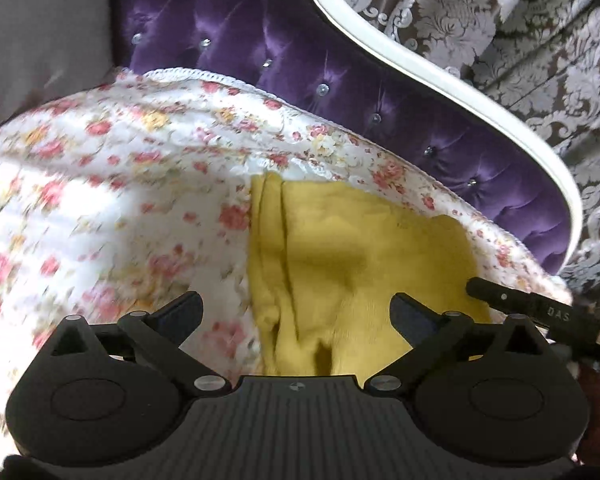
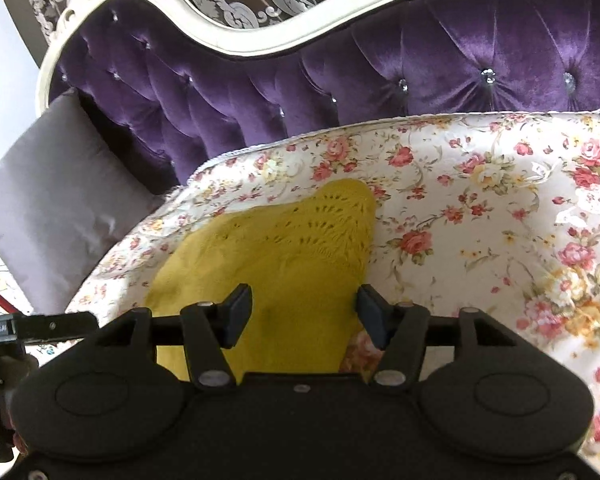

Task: Fold small clothes

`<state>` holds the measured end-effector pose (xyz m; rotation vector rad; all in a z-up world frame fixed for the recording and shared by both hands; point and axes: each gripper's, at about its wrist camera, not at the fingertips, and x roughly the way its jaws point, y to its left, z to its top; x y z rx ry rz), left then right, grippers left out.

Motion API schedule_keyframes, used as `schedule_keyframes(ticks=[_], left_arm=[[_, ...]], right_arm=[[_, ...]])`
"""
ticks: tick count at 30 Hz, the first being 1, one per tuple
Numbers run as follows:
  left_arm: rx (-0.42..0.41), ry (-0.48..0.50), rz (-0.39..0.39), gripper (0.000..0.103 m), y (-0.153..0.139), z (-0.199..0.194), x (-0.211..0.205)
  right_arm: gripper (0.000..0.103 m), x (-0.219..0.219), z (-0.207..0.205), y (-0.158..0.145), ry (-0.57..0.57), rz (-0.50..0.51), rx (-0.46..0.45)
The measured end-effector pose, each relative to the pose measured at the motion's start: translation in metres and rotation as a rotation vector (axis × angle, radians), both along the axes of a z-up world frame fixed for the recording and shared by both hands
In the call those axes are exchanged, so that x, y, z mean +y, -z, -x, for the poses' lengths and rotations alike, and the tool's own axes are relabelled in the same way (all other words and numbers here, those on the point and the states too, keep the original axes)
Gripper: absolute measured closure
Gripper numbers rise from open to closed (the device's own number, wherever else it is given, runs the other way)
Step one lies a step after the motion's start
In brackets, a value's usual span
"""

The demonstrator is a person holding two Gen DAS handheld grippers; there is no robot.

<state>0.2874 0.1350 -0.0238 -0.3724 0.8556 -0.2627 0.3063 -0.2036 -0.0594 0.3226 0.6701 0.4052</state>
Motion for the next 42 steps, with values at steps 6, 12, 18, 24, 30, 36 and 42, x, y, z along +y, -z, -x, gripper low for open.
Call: schedule_keyframes(ticks=[6,12,18,24,30,36,42], left_arm=[[0.003,-0.007,0.084,0.002,0.006,0.016,0.02],[0.05,0.07,0.11,0.002,0.025,0.009,0.003],[0.03,0.116,0.142,0.001,0.036,-0.004,-0.027],[0.021,0.155,0.159,0.001,0.04,-0.023,-0.048],[0.047,0.15,0.13,0.057,0.041,-0.025,-0.052],[0.085,0.132,0.245,0.075,0.035,-0.005,-0.037],[0.103,0.199,0.25,0.075,0.018,0.039,-0.049]], right_arm=[[0.039,-0.013,0.009,0.0,-0.013,-0.039,0.004],[0.039,-0.014,0.004,0.006,-0.043,-0.077,0.015],[0.035,-0.007,-0.009,0.021,-0.068,-0.122,0.028],[0.036,-0.014,-0.024,0.031,-0.061,-0.252,0.02],[0.065,-0.008,-0.03,0.031,-0.055,-0.246,0.026],[0.067,-0.008,-0.009,0.009,-0.032,-0.21,0.052],[0.067,-0.006,0.029,-0.005,-0.027,-0.167,0.094]])
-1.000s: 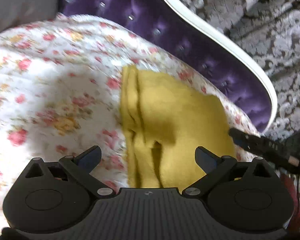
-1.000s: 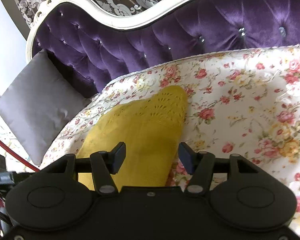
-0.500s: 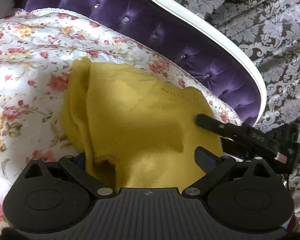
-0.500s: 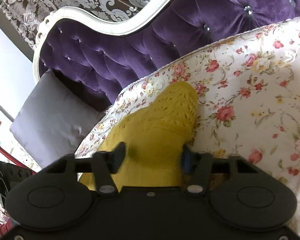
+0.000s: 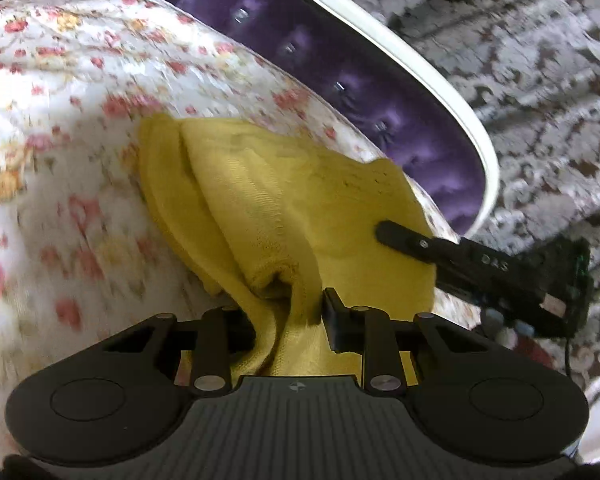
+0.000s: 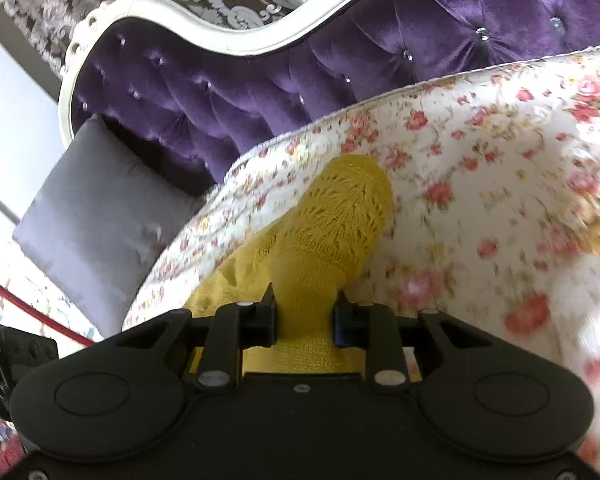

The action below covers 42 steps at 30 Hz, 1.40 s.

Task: Fold small clothes

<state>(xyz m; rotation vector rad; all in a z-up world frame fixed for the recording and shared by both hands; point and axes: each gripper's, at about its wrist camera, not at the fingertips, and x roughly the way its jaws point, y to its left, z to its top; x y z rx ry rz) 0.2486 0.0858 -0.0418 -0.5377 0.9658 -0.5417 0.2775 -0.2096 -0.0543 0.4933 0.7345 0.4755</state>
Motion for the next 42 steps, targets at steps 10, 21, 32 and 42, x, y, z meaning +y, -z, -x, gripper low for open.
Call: schedule_keyframes(ticks=[10,21,32,42], left_arm=[[0.022,0.056,0.031,0.075,-0.007,0.093,-0.009],[-0.016,-0.049,-0.173,0.071,0.009,0.157,0.004],[-0.311,-0.128,-0.396,0.057,-0.045,0.171,-0.021],[-0.26,-0.095,-0.565,0.044,0.008,0.126,-0.045]], right_arm=[[0.067,-0.004,0.092,0.005,-0.005,0.019,0.032],[0.056,0.001,0.155,0.014,0.049,0.226,-0.053],[0.074,0.0,0.181,-0.003,0.178,0.336,-0.22],[0.075,0.008,0.157,0.026,0.17,0.445,-0.161]])
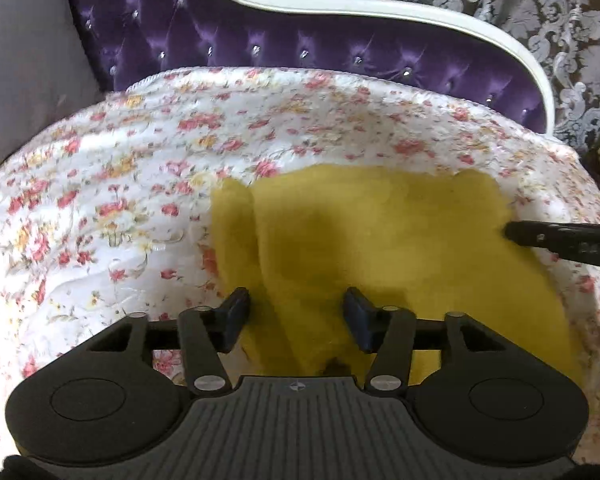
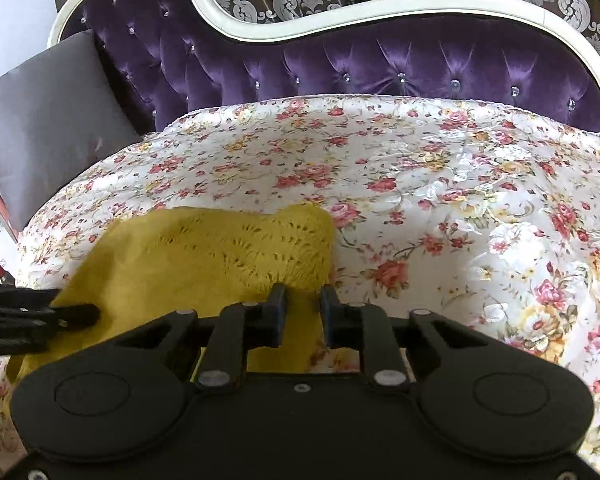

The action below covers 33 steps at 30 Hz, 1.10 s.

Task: Fold small clothes

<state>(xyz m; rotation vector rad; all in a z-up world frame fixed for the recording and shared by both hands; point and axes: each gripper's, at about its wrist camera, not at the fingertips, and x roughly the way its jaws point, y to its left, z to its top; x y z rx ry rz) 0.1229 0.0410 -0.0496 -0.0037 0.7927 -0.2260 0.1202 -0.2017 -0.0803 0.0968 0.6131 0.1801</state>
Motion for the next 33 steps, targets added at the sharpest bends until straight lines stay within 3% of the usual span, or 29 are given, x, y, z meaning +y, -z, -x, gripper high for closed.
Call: schedule_keyframes(ticks=[8,10,12,16,21,25,33], left_arm=[[-0.017,-0.066,0.12,0.038,-0.024,0.025,0.03],[-0.026,-0.092,0.157,0.029,-0.031,0.034,0.036],[-0.037,-0.115,0.175,0.028,-0.037,0.044,0.04],[-0.041,-0.131,0.175,0.018,-0.043,0.062,0.041],[-0.05,-0.128,0.168,0.018,-0.045,0.086,0.035],[-0.044,-0.126,0.171,0.018,-0.043,0.099,0.029],[0.009,-0.146,0.123,0.018,-0.037,0.111,0.02]], right_arm=[[0.069,-0.001,0.022,-0.016,0.033,-0.027,-0.056],[0.057,-0.002,0.034,-0.021,0.042,-0.046,-0.071],[0.046,-0.003,0.046,-0.025,0.047,-0.06,-0.083],[0.044,0.001,0.07,-0.027,0.051,-0.065,-0.097],[0.041,0.009,0.095,-0.024,0.058,-0.04,-0.099],[0.032,0.016,0.109,-0.02,0.05,-0.03,-0.083],[0.024,0.024,0.126,-0.015,0.044,-0.036,-0.07]])
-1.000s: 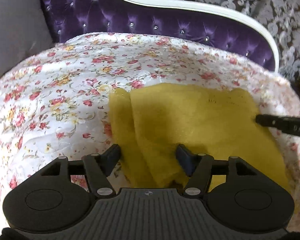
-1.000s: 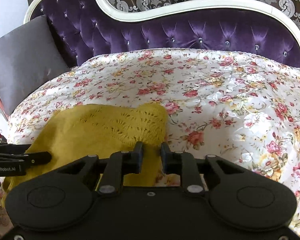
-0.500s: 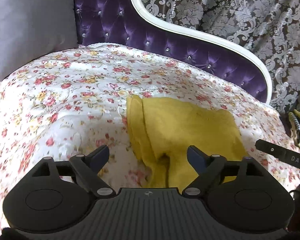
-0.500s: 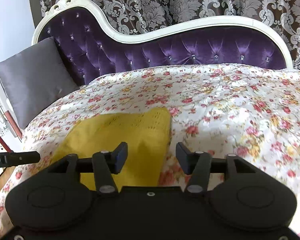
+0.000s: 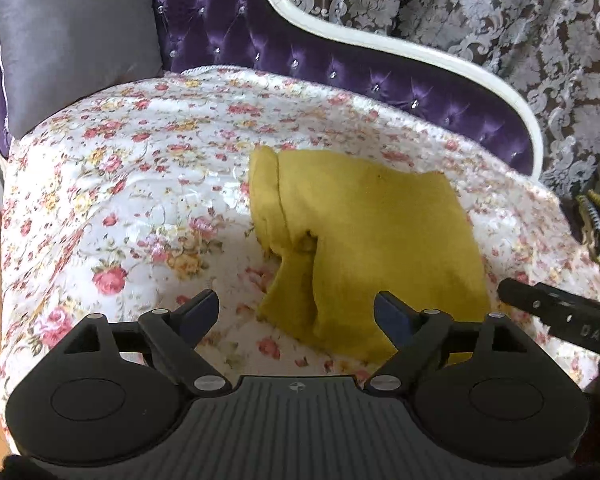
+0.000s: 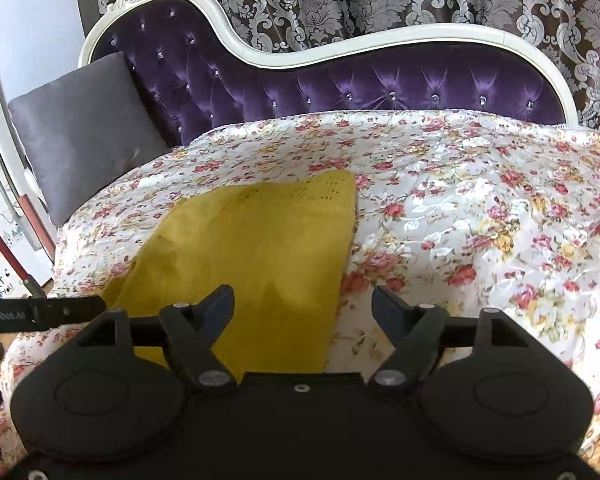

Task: Fold small clothes

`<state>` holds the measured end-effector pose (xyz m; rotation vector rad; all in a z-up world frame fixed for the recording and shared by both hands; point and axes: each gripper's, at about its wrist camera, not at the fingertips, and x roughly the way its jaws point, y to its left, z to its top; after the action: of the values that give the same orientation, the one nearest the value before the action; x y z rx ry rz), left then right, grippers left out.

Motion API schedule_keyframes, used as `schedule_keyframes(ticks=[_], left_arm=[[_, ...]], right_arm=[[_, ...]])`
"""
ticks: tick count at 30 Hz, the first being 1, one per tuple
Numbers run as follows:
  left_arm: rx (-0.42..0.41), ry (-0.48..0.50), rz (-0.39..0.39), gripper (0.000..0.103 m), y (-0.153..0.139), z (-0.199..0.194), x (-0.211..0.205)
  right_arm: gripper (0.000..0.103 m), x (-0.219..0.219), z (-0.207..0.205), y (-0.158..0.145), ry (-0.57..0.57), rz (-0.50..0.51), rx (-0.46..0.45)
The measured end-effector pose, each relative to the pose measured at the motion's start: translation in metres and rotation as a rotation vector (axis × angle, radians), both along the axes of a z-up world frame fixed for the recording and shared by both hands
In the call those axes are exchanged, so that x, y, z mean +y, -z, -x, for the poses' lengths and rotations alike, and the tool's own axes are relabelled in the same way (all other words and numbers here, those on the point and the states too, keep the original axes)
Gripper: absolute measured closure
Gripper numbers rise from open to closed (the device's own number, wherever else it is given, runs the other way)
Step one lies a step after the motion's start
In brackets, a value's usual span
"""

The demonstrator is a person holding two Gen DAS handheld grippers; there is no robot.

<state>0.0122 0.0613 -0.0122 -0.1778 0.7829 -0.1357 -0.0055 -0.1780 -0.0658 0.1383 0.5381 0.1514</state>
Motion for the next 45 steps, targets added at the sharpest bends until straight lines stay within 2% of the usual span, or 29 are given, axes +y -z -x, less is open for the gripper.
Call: schedule_keyframes(ticks=[4,9,25,29,35,45], left_arm=[[0.04,-0.029,-0.022,0.019,0.001,0.0,-0.001],[0.058,-0.069,-0.087,0.019,0.0,0.001,-0.006],[0.095,-0.14,-0.202,0.019,-0.005,0.002,-0.011],[0.095,-0.139,-0.2,0.019,-0.006,0.003,-0.011],[0.081,-0.146,-0.237,0.019,-0.009,0.005,-0.014],[0.082,-0.128,-0.229,0.019,-0.011,0.005,-0.015]], right_arm=[[0.021,0.002,0.002,-0.001,0.002,0.002,-0.002],[0.019,0.002,0.003,-0.001,-0.001,0.002,-0.003],[0.01,0.007,0.004,0.0,-0.004,0.031,0.004],[0.01,0.006,0.004,-0.001,-0.001,0.035,0.004],[0.008,0.008,0.004,-0.001,-0.002,0.04,0.004],[0.005,0.006,0.002,-0.002,-0.008,0.055,0.02]])
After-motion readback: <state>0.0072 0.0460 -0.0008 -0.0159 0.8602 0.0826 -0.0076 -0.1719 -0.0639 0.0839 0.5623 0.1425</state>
